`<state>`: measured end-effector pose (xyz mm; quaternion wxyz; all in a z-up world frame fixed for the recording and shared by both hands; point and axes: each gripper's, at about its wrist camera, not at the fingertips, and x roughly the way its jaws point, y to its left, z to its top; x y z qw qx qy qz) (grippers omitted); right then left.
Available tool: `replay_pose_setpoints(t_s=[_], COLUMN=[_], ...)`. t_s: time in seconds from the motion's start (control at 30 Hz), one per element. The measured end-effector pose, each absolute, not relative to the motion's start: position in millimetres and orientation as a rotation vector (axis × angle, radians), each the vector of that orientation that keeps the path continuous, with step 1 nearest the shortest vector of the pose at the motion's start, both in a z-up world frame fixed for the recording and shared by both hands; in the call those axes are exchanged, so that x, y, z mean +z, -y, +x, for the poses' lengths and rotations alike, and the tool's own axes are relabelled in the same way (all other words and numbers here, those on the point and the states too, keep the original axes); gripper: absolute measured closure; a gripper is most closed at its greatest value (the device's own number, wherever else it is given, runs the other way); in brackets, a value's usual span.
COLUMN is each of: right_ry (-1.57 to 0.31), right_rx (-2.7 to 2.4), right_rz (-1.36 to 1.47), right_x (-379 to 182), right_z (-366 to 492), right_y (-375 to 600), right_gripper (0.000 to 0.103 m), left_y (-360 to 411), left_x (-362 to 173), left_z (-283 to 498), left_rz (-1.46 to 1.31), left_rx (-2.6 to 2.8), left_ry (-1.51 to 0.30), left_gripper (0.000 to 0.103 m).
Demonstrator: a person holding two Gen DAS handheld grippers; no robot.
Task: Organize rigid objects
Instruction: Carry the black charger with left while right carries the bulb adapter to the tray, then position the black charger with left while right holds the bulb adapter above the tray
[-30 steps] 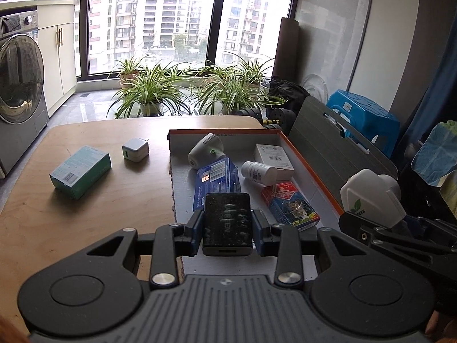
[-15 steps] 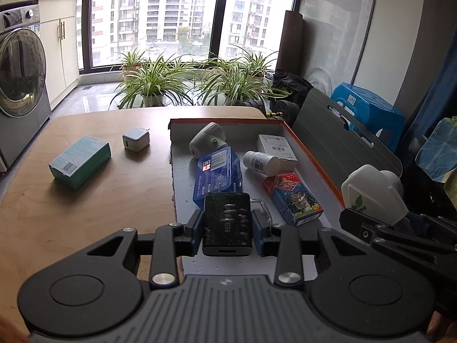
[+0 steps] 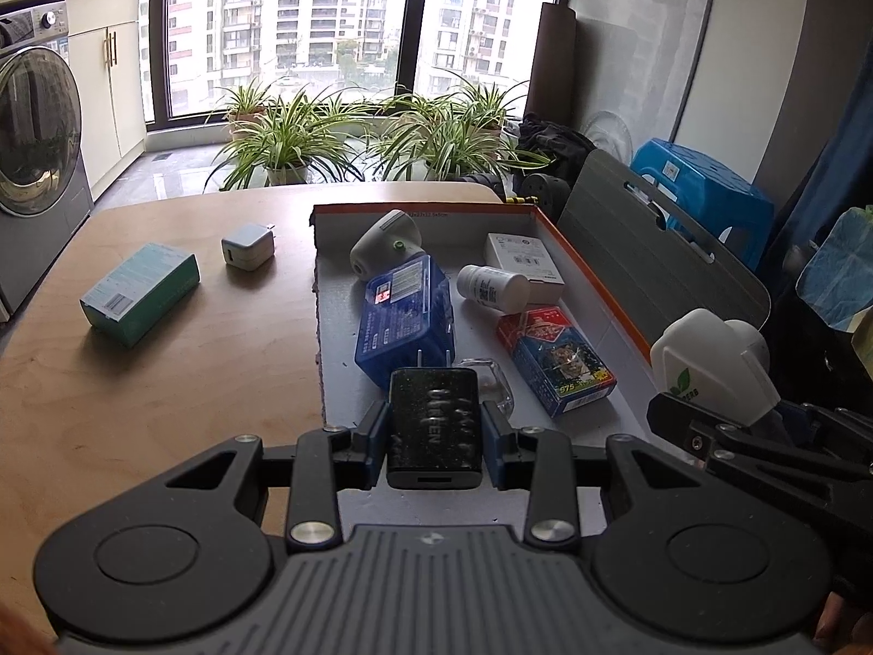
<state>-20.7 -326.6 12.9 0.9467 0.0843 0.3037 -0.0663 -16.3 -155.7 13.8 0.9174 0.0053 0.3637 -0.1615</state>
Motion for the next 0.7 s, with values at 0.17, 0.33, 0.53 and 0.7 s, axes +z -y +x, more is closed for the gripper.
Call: replay_pose_setpoints(t_s=[0.17, 0.33, 0.53, 0.7], right_ry=[-0.620, -0.629, -0.639, -0.639], right_rx=[-0.134, -0.132, -0.127, -0.127], right_rz=[0.174, 0.173, 0.177, 0.177], right_x=[12, 6, 1, 1], right_z=[-20, -20, -18, -18], right_y=[328, 328, 327, 327], right_gripper=[0.035, 0.035, 0.035, 0.035], left_y=[158, 158, 158, 157], left_x=[11, 8, 6, 5], left_z=[-15, -14, -12, -12], left_rz=[0.014, 0.015, 0.014, 0.012], left_rx=[-0.333, -0.331, -0.329, -0.326], left_ry=[-0.755, -0.763, -0.769, -0.773], left_gripper=[0.067, 0.067, 0.067, 0.067])
